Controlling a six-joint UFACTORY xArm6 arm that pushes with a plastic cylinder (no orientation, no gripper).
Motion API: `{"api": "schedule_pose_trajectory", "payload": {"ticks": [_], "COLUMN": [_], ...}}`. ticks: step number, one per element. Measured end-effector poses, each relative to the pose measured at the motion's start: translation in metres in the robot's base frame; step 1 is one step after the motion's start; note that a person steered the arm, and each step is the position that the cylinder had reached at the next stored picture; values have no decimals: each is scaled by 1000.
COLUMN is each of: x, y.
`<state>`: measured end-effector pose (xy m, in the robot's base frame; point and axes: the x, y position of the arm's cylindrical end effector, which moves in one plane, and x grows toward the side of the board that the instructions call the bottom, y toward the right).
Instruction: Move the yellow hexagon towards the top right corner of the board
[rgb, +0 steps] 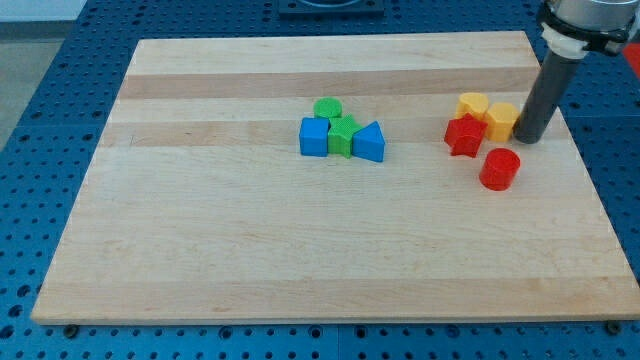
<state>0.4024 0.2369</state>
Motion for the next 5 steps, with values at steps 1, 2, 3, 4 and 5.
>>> {"api": "schedule_pose_trajectory", "payload": {"ticks": [1, 2, 3, 4, 5], "x": [5, 14, 14, 11, -2], "y": [0, -4, -23, -32, -32]}}
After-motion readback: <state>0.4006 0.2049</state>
